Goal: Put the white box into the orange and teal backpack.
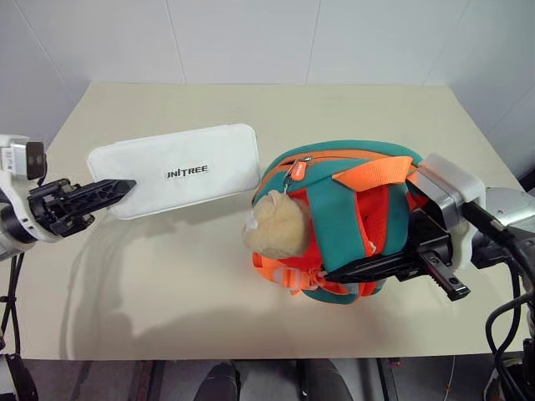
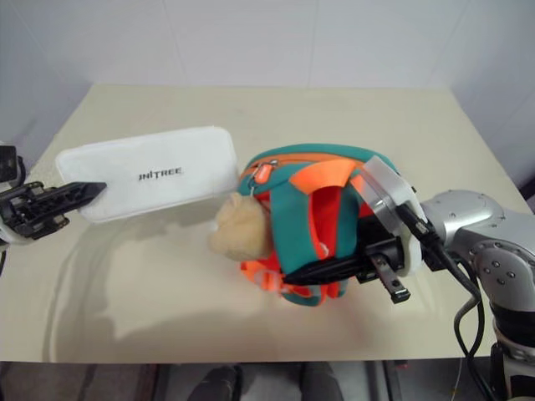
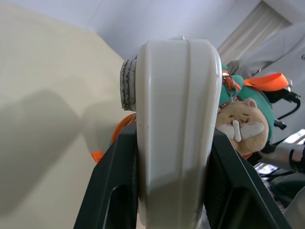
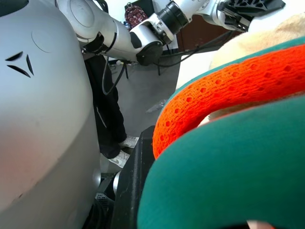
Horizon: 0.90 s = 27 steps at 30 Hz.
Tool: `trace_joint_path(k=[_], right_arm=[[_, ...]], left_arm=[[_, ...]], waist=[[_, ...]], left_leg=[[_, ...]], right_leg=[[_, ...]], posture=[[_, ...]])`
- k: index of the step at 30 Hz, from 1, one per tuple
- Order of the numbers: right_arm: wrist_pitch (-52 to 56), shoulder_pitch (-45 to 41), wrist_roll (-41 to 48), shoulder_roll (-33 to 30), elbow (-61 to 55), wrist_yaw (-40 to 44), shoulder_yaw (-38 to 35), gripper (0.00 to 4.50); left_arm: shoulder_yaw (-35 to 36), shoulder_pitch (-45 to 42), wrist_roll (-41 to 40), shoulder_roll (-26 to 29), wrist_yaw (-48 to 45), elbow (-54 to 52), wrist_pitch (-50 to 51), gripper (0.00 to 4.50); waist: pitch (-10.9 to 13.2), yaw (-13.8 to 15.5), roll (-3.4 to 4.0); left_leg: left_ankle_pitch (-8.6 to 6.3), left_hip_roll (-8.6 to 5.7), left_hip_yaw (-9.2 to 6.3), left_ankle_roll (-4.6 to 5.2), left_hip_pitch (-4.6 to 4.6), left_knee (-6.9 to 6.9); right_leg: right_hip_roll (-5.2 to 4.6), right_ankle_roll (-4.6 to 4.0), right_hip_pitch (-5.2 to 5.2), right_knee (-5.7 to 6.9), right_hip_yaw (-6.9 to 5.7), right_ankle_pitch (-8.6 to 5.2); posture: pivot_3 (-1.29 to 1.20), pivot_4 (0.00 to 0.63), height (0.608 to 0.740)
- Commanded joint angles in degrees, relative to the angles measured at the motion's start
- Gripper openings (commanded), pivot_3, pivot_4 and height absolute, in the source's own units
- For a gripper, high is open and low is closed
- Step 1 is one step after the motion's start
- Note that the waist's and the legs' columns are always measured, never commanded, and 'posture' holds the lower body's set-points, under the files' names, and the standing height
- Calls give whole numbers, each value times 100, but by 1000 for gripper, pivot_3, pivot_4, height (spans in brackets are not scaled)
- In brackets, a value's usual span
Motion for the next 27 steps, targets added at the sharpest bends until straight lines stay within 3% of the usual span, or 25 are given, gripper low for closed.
trace_joint_path(k=[1,13,18,27], right_arm=[[-114,12,-43,-41,-91,62,-43,487],[-194,-140,-395,43,138,244,210,487],[-208,-227,-462,98,194,267,272,487],[-272,-254,-632,190,215,260,348,487]], left_arm=[[404,126,-93,132,-225,-327,-335,1322],[502,648,-91,211,-268,-1305,-572,1320],[55,651,287,263,-393,-1507,-1095,1320],[-951,-188,706,237,-523,-1535,-1673,1320]], waist=[[0,2,0],[1,0,2],[1,9,2],[1,134,2]], left_leg=[[-1,0,0,1,0,1],[-5,0,1,9,1,4],[-5,1,2,9,3,4],[-5,0,2,10,4,8]], right_leg=[[0,0,0,-1,0,0],[0,0,0,0,1,0],[1,-1,0,-1,2,-1],[3,-1,2,0,1,0]], posture=[[0,150,740],[0,150,740],[0,150,740],[0,150,740]])
